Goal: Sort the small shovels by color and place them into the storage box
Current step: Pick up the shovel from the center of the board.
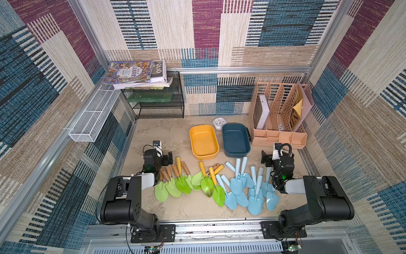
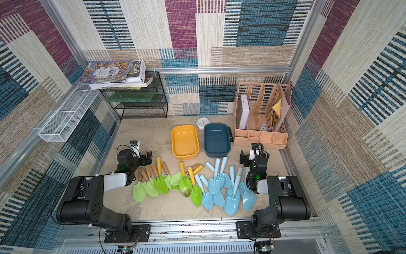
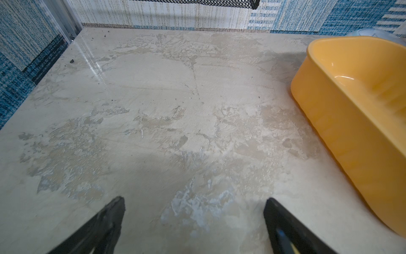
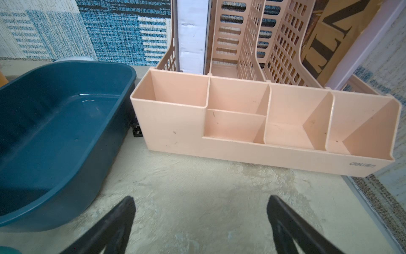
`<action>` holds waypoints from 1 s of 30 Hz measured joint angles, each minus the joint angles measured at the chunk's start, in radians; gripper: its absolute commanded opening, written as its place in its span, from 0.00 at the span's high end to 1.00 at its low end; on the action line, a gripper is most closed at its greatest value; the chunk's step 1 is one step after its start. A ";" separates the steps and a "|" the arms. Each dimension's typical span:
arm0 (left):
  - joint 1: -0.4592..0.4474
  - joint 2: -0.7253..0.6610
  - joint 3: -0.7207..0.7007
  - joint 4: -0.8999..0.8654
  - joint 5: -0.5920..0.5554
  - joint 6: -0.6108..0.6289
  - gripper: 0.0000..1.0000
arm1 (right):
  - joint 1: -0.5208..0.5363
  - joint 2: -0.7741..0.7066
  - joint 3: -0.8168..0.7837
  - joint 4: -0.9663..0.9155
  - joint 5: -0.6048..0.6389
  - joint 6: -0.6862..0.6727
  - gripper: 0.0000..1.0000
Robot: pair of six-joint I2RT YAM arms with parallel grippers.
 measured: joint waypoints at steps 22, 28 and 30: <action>0.000 0.000 0.000 0.000 0.000 0.000 0.00 | -0.010 -0.004 0.006 -0.008 -0.009 0.001 0.05; -0.002 -0.061 0.193 -0.245 -0.023 -0.002 0.00 | -0.019 -0.056 0.286 -0.323 0.018 0.033 0.09; -0.002 -0.066 0.303 -0.359 -0.028 -0.026 0.00 | -0.014 -0.047 0.398 -0.456 0.023 0.059 0.12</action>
